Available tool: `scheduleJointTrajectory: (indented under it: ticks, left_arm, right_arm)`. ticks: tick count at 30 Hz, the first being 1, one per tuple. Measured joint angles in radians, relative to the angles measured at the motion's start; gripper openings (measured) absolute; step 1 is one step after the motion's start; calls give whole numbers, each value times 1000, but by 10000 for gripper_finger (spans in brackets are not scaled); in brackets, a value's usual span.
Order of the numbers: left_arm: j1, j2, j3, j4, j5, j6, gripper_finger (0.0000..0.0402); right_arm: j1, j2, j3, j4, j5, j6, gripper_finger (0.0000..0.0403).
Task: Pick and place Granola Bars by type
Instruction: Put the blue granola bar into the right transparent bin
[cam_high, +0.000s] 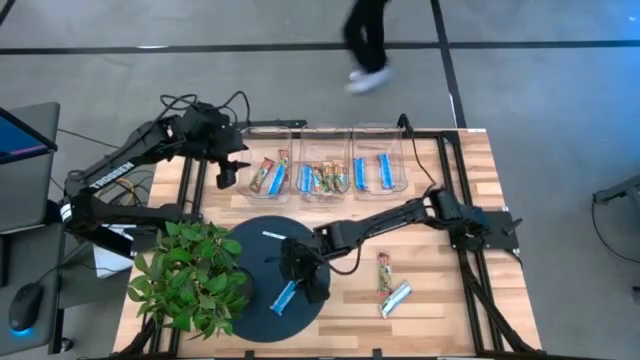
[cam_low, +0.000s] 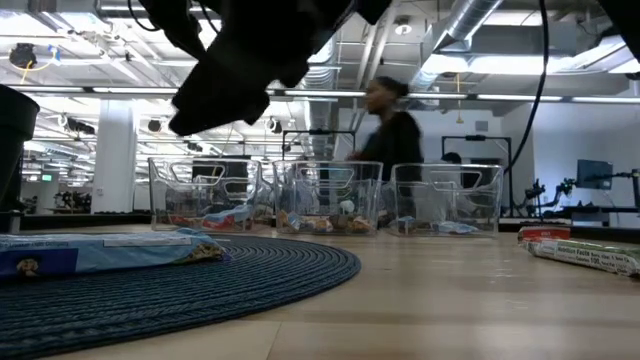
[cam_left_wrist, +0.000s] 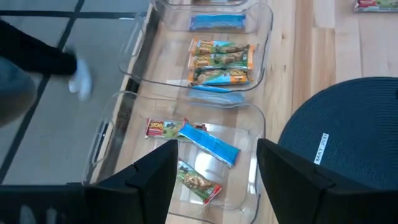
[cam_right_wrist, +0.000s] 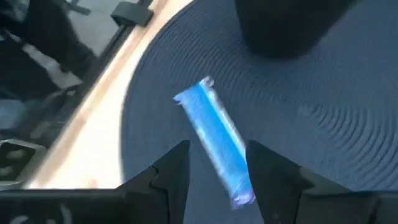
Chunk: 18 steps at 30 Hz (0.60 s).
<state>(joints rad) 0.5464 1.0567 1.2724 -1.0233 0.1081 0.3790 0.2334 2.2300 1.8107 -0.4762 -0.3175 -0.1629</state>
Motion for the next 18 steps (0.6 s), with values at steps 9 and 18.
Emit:
scheduleJointTrajectory:
  ticks: [9, 18]
  left_arm:
    - [21, -4, 0, -13, -1, 0, 215]
    - [21, -4, 0, -12, -12, 12, 215]
  right_arm:
    - [12, 65, 3, 117, 98, -83, 216]
    - [31, 107, 2, 139, 93, -117, 249]
